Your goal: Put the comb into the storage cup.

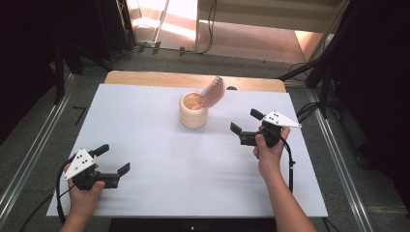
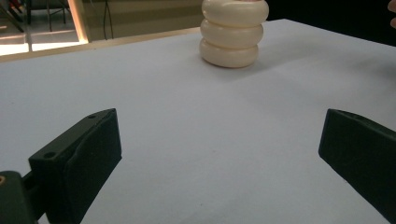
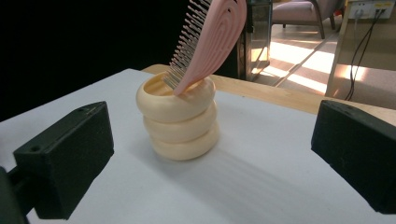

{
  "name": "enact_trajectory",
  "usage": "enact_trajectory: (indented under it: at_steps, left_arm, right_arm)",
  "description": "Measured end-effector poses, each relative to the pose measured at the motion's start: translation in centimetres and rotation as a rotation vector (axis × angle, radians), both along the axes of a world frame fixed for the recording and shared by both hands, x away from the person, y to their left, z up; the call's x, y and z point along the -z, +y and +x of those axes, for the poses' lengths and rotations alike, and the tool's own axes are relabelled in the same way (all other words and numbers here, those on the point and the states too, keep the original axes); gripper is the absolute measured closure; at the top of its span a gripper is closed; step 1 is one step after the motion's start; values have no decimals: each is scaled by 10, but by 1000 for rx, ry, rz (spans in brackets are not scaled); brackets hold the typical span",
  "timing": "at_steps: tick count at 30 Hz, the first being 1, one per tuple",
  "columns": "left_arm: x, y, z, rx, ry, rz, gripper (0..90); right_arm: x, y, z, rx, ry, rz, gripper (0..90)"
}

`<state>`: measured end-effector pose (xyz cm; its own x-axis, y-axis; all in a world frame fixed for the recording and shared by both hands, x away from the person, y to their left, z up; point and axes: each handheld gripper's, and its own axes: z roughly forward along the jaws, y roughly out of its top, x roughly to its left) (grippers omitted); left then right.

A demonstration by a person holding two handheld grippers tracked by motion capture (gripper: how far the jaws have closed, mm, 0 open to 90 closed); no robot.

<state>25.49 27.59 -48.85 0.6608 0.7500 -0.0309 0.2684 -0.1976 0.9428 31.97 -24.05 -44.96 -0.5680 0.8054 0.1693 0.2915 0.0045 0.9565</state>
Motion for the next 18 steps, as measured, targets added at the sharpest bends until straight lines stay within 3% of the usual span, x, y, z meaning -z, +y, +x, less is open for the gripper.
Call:
enact_trajectory:
  at_steps: [18]
  left_arm:
    - [0,-1,0,-1,0,2,0]
  right_arm:
    - [21,-26,-29,34,0,-17,0]
